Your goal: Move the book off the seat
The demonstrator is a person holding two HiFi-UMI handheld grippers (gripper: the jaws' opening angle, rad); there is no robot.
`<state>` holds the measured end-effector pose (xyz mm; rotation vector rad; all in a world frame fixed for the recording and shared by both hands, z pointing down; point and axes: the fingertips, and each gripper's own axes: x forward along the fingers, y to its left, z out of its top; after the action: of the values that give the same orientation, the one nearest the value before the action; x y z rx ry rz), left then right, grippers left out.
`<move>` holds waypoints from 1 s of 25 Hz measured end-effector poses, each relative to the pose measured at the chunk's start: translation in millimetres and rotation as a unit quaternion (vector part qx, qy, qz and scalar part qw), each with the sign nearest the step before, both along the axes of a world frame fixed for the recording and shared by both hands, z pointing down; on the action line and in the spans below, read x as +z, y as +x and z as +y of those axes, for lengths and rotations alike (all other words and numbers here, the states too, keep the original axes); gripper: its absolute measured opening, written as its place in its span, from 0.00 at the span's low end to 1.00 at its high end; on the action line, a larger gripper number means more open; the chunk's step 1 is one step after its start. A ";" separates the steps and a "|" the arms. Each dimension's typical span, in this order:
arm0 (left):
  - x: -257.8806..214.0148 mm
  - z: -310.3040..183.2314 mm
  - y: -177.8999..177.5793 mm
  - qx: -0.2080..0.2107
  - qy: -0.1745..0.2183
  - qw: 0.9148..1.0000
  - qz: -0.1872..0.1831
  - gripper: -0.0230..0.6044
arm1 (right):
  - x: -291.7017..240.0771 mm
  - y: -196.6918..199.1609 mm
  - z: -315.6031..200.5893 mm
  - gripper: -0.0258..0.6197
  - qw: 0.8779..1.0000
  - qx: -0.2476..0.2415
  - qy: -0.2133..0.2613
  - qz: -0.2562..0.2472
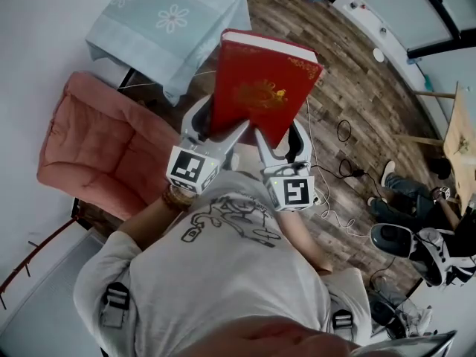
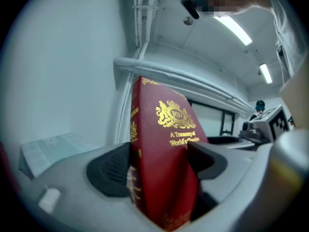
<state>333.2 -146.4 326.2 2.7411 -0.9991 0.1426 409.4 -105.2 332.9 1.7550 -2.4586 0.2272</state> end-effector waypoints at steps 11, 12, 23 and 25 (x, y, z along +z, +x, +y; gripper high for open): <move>14.3 -162.0 -19.0 -0.025 -0.015 1.000 0.009 0.61 | 11.9 -15.6 -167.3 0.53 0.999 -0.018 -0.025 0.012; 14.1 -181.0 -25.7 -0.030 -0.017 0.999 0.011 0.61 | 12.7 -21.6 -187.1 0.53 0.999 -0.023 -0.029 0.014; 10.7 -294.3 -111.5 -0.121 -0.027 0.992 0.012 0.61 | 7.4 -103.9 -315.1 0.53 0.991 -0.126 -0.026 0.018; 11.4 -302.8 -127.4 -0.143 -0.029 0.989 0.013 0.61 | 8.0 -119.1 -327.4 0.53 0.988 -0.149 -0.027 0.019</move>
<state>205.8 -449.1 337.6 2.5064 -1.3436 0.0851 290.2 -432.7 340.9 1.3358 -2.6164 0.2266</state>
